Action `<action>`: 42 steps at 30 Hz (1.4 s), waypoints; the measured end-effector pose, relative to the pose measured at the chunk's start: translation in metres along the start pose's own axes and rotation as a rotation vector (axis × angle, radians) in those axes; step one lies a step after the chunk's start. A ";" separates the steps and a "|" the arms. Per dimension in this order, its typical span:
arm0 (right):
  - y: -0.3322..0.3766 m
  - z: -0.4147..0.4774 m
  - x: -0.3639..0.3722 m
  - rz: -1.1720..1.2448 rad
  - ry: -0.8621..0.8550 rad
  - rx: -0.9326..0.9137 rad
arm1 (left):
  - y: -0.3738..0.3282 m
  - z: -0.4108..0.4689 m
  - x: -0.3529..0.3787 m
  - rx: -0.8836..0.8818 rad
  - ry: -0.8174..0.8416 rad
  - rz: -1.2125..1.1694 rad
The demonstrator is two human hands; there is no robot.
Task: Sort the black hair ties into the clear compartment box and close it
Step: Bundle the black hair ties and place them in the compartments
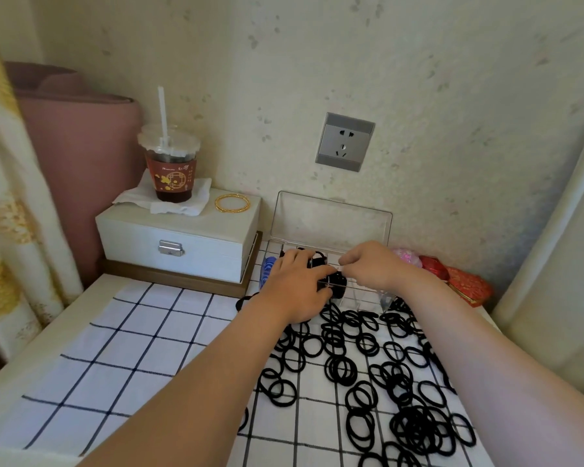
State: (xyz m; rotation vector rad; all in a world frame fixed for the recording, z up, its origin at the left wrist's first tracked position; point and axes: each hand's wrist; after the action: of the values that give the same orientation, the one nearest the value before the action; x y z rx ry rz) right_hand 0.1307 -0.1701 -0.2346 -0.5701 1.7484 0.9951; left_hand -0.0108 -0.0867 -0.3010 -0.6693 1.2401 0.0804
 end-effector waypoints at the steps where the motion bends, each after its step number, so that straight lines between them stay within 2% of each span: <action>1: -0.003 -0.005 -0.002 0.007 -0.009 -0.024 | 0.000 0.000 0.000 -0.004 0.010 -0.001; 3: -0.006 -0.014 -0.002 -0.034 -0.034 -0.078 | -0.001 0.002 0.000 -0.014 0.011 -0.050; 6: -0.012 -0.020 0.006 -0.113 -0.085 -0.189 | -0.002 0.003 0.000 -0.039 -0.080 -0.221; 9: -0.014 -0.024 0.017 -0.365 -0.073 -0.278 | -0.003 0.002 -0.004 -0.062 -0.185 -0.360; 11: -0.014 -0.024 0.023 -0.514 -0.057 -0.304 | -0.002 0.001 -0.004 -0.031 -0.183 -0.286; 13: -0.014 -0.023 0.026 -0.544 -0.053 -0.329 | -0.001 -0.001 -0.001 0.007 -0.121 -0.140; 16: -0.017 -0.019 0.019 -0.445 -0.066 -0.332 | 0.000 -0.003 0.004 0.028 -0.032 -0.030; 19: -0.025 -0.018 0.014 -0.301 -0.130 -0.305 | -0.001 -0.002 0.004 0.027 -0.024 -0.031; 25: -0.021 -0.026 0.024 -0.370 0.004 -0.319 | 0.001 -0.006 -0.007 0.042 -0.163 -0.134; 29: -0.022 -0.040 0.011 -0.151 -0.114 -0.293 | -0.003 -0.019 -0.012 0.096 -0.202 -0.100; 33: -0.025 -0.069 0.010 -0.106 -0.155 -0.286 | -0.020 -0.040 -0.011 0.178 -0.253 -0.133; 35: -0.032 -0.085 0.017 -0.082 -0.123 -0.276 | -0.031 -0.052 -0.010 0.195 -0.202 -0.166; 40: -0.054 -0.123 0.037 -0.081 -0.067 -0.219 | -0.056 -0.084 -0.002 0.162 0.169 -0.079; 42: -0.061 -0.138 0.046 -0.155 -0.017 -0.186 | -0.063 -0.097 0.003 0.129 0.333 -0.018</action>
State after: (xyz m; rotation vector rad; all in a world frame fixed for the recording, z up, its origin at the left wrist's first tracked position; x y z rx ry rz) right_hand 0.0860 -0.3149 -0.2767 -0.8013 1.5800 1.0555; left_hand -0.0662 -0.1882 -0.2929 -0.5964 1.5439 -0.1307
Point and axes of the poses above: each hand's wrist, its own z-axis towards the middle knuckle, its own x-axis out of the palm, y = z × x, and after that the axes turned 3 degrees about -z, right-handed
